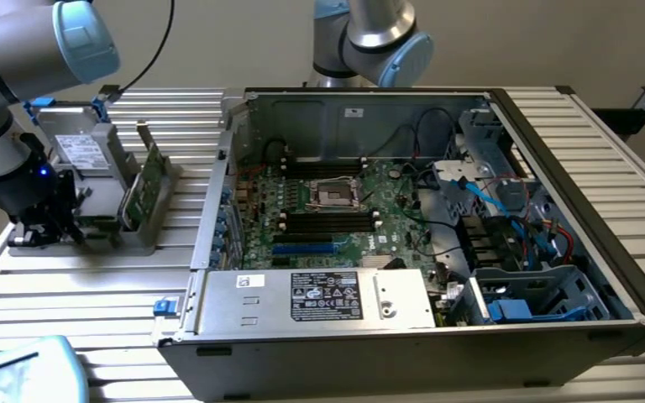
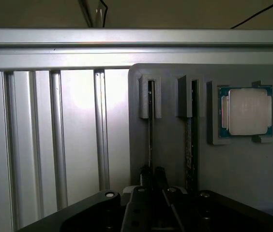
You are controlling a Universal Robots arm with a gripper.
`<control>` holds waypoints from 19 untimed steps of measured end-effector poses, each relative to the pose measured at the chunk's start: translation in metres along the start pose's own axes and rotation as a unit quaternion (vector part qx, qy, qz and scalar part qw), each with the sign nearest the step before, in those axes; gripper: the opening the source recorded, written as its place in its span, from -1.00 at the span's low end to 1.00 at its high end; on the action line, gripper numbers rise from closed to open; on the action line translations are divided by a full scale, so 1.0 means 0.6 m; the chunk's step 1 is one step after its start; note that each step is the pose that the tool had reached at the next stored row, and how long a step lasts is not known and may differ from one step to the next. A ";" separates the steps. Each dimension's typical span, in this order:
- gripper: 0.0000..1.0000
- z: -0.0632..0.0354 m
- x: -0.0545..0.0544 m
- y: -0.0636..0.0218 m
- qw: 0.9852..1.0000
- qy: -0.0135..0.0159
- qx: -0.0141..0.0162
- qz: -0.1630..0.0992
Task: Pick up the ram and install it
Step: 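Pick up the ram and move it above insertion slot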
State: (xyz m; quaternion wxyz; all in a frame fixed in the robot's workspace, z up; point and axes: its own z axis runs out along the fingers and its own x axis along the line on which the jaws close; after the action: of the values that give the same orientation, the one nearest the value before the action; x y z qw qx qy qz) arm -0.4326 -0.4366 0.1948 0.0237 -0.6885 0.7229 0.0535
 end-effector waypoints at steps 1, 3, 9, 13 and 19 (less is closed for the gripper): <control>-0.72 0.000 0.000 0.000 1.000 0.000 0.000 0.000; -0.72 0.000 0.000 0.000 1.000 0.000 0.000 0.000; -0.72 -0.002 0.000 -0.002 1.000 0.000 0.000 0.000; -0.72 -0.003 -0.001 -0.003 1.000 0.000 -0.001 0.000; -0.72 -0.005 -0.001 -0.003 1.000 0.000 -0.001 0.000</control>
State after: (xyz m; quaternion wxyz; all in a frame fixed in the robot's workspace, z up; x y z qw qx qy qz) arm -0.4306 -0.4366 0.1976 0.0226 -0.6884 0.7229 0.0545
